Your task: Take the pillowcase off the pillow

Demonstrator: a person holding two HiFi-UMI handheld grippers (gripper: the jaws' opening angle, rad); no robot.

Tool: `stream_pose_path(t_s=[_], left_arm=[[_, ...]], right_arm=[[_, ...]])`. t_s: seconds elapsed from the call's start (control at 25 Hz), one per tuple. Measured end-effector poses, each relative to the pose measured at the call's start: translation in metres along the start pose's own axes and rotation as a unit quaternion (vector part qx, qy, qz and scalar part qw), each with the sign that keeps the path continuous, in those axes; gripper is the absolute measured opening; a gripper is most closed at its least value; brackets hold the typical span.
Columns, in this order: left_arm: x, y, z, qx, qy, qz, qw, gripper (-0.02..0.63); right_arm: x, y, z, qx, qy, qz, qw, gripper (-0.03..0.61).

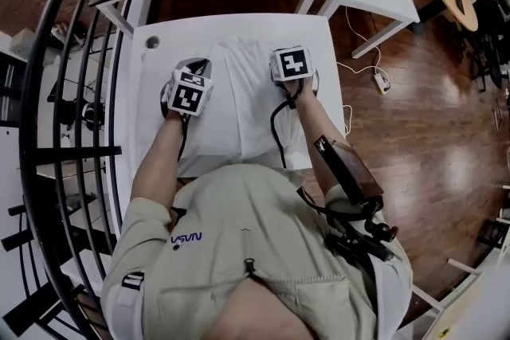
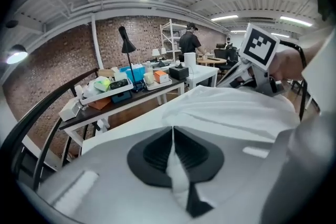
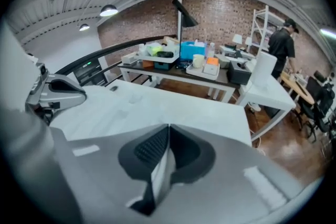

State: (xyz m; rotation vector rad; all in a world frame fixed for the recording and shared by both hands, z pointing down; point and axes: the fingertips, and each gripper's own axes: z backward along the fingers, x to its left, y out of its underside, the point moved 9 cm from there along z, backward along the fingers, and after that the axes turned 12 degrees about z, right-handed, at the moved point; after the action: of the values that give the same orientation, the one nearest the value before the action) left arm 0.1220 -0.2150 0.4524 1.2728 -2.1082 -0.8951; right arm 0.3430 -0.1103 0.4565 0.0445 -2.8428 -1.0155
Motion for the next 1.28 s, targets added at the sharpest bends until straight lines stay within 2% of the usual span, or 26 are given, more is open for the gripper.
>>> stream_pose_path(t_s=[0.24, 0.48, 0.64, 0.76, 0.88, 1.0, 1.12, 1.28], left_arm=[[0.007, -0.005, 0.047, -0.089, -0.027, 0.052, 0.9943, 0.011], [0.023, -0.006, 0.095, -0.161, -0.046, 0.117, 0.9789, 0.011], [0.036, -0.01, 0.106, -0.186, -0.051, 0.144, 0.9706, 0.009], [0.04, -0.006, 0.105, -0.186, -0.046, 0.157, 0.9689, 0.009], [0.038, 0.0, 0.084, -0.159, -0.04, 0.155, 0.9742, 0.009], [0.031, 0.006, 0.051, -0.132, -0.033, 0.122, 0.9832, 0.011], [0.023, 0.004, 0.031, -0.124, -0.039, 0.07, 0.9891, 0.014], [0.021, 0.0, 0.027, -0.141, -0.052, 0.049, 0.9874, 0.022]], right_arm=[[-0.034, 0.015, 0.043, -0.05, 0.094, -0.043, 0.993, 0.008], [-0.072, 0.021, 0.09, -0.114, 0.186, -0.073, 0.973, 0.005], [-0.097, 0.024, 0.107, -0.131, 0.218, -0.118, 0.96, 0.005], [-0.111, 0.04, 0.107, -0.121, 0.235, -0.152, 0.952, 0.005], [-0.116, 0.058, 0.095, -0.094, 0.24, -0.17, 0.951, 0.005], [-0.107, 0.067, 0.071, -0.072, 0.215, -0.138, 0.964, 0.008], [-0.099, 0.072, 0.058, -0.089, 0.184, -0.115, 0.972, 0.015], [-0.091, 0.075, 0.065, -0.113, 0.17, -0.127, 0.971, 0.069]])
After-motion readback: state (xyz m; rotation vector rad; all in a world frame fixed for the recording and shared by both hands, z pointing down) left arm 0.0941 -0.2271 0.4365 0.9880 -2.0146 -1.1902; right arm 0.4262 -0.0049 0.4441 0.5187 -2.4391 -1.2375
